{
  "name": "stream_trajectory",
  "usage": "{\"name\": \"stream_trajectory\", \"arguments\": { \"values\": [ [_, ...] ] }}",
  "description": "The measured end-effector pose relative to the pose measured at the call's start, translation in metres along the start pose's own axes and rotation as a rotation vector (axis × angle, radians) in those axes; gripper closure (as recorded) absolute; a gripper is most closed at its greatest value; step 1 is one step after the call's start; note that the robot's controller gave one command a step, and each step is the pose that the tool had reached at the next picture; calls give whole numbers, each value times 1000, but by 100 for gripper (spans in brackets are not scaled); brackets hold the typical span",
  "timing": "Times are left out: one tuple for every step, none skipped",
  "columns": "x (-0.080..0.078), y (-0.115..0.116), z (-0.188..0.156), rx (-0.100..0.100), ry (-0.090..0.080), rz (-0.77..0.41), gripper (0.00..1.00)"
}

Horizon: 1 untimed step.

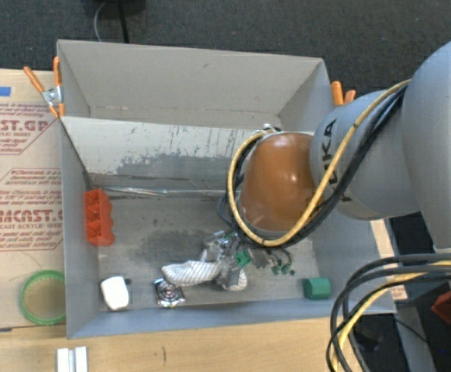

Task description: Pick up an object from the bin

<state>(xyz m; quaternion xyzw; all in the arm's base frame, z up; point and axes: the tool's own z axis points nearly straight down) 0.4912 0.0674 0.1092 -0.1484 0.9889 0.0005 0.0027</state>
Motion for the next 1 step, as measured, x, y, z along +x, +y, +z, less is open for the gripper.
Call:
{"name": "stream_trajectory", "arguments": {
  "values": [
    [-12, -4, -18, 2, -18, 11, 100]
  ]
}}
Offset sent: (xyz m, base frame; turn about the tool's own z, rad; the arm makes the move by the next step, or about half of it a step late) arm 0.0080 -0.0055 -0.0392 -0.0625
